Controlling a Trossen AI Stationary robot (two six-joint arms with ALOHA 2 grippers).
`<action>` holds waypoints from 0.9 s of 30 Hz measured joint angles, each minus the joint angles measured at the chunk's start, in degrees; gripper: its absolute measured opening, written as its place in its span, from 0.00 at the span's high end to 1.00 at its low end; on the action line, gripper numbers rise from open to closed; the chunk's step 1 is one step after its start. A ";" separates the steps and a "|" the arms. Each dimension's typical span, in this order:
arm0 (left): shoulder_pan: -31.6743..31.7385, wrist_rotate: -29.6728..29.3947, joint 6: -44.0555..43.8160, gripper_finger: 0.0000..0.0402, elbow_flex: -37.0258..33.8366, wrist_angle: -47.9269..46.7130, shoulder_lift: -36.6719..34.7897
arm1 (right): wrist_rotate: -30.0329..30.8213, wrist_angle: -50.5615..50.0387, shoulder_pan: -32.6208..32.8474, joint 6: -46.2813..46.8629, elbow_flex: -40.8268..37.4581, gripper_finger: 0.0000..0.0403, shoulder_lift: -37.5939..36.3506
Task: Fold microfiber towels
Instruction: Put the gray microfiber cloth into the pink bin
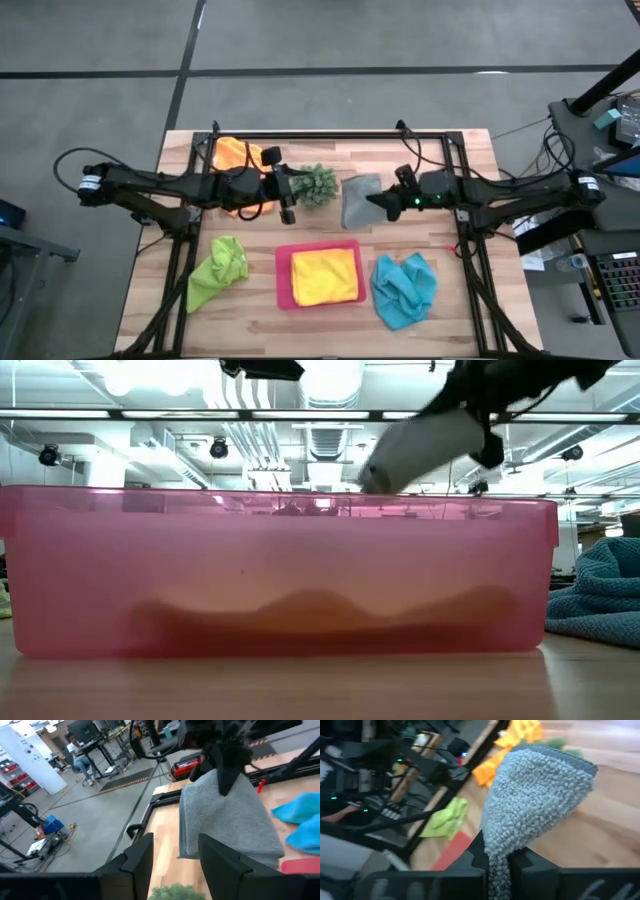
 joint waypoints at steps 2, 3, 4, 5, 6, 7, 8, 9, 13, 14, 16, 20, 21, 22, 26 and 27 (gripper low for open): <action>-1.21 0.00 -1.02 0.65 0.00 -0.17 -0.34 | 3.33 0.05 3.99 1.32 1.41 0.97 0.85; -1.93 0.00 -1.26 0.65 0.00 -0.06 -0.41 | 5.32 0.07 5.92 2.14 2.13 0.97 1.56; -2.67 0.02 -1.35 0.65 0.00 -0.10 -0.48 | 7.32 0.21 7.80 2.66 2.80 0.97 2.43; -3.53 0.01 -1.35 0.65 0.00 -0.08 -0.49 | 8.99 0.55 9.60 3.45 3.46 0.97 3.52; -4.45 0.02 -1.36 0.65 0.00 -0.11 -0.49 | 10.33 1.10 11.22 3.90 4.14 0.97 4.71; -5.31 0.02 -1.36 0.65 0.00 -0.12 -0.49 | 11.43 1.78 12.62 4.49 4.80 0.97 5.98; -6.15 0.02 -1.36 0.65 0.00 -0.11 -0.49 | 12.40 2.94 13.97 5.24 5.37 0.97 7.43; -6.99 0.02 -1.41 0.65 0.00 -0.06 -0.49 | 13.25 4.14 15.18 5.57 6.01 0.97 8.92; -10.24 -2.01 -1.42 0.65 0.00 -0.06 -0.48 | 15.05 10.98 18.61 8.17 8.46 0.97 15.31; -10.98 -3.14 -1.40 0.65 0.00 -0.06 -0.49 | 15.10 12.04 19.22 8.57 9.30 0.97 17.01; -12.20 -5.18 -1.38 0.65 0.00 -0.01 -0.49 | 15.13 13.02 20.13 9.70 11.53 0.97 20.60; -13.91 -7.70 -1.37 0.65 0.00 -0.02 -0.49 | 15.13 13.10 21.16 11.71 17.31 0.97 28.08; -14.22 -8.10 -1.36 0.65 0.00 -0.01 -0.47 | 15.11 13.06 21.24 12.39 18.84 0.97 29.95; -14.52 -8.77 -1.35 0.65 0.00 -0.10 -0.49 | 15.09 12.79 21.26 12.87 20.40 0.97 31.71; -15.62 -12.67 -0.58 0.65 0.00 -0.51 -0.97 | 14.83 10.63 21.22 16.48 26.70 0.97 38.03; -16.07 -13.92 -0.06 0.65 0.00 -1.72 -1.44 | 14.80 8.57 21.20 17.61 28.37 0.97 39.32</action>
